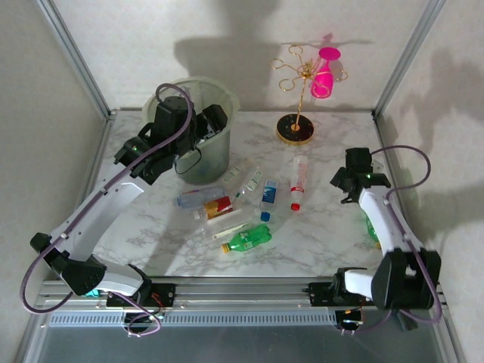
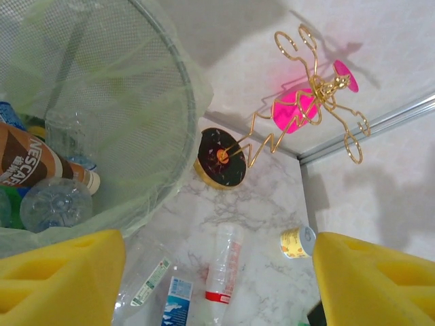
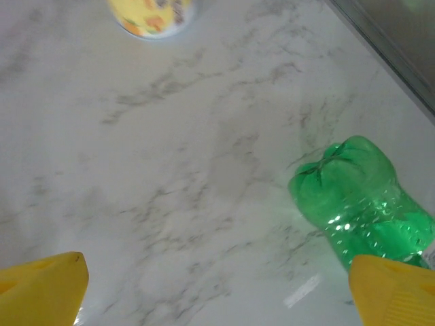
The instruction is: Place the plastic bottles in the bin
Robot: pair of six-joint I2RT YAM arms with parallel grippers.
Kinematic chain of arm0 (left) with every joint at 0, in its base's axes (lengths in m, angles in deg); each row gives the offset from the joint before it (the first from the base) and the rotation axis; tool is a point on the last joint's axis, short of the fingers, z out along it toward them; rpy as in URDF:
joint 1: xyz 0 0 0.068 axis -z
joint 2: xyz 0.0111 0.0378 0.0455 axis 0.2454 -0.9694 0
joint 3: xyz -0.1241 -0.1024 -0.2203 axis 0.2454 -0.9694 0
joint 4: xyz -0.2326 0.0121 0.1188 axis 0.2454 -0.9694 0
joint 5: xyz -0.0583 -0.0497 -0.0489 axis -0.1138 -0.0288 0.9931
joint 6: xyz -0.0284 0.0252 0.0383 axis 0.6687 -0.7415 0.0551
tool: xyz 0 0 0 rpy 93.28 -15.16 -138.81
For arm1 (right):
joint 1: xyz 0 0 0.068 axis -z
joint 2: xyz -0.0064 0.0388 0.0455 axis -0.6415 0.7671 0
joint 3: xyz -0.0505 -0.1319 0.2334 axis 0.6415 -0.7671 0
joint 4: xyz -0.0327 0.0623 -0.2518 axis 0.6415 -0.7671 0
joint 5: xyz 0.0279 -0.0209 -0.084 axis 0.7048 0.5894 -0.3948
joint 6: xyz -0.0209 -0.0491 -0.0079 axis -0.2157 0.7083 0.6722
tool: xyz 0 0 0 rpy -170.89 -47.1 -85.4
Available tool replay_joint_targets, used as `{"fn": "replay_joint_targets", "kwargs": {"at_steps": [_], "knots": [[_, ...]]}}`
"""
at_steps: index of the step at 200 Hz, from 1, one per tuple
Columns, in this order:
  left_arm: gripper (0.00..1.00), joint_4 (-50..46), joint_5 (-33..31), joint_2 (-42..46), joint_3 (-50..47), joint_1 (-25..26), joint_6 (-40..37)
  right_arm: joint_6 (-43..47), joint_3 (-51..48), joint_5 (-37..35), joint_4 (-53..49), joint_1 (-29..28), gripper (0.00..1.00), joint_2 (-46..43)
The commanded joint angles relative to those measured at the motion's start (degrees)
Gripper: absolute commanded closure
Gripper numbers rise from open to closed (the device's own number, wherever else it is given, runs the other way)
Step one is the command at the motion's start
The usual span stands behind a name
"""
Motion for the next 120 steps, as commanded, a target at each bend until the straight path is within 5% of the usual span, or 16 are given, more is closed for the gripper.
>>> {"fn": "replay_joint_targets", "kwargs": {"at_steps": [1,77,120], "knots": [[0.28,1.0,1.9,2.3,-1.1,0.3,-0.4,3.9,3.5,-1.8,-1.1,3.4,0.01,3.1],[0.26,1.0,1.5,4.8,-3.5,0.2,-1.0,4.8,1.8,9.9,0.6,17.5,0.01,6.9],[0.25,1.5,2.2,4.6,-3.5,0.1,-1.0,6.3,0.1,16.9,2.6,18.4,0.01,9.6]]}}
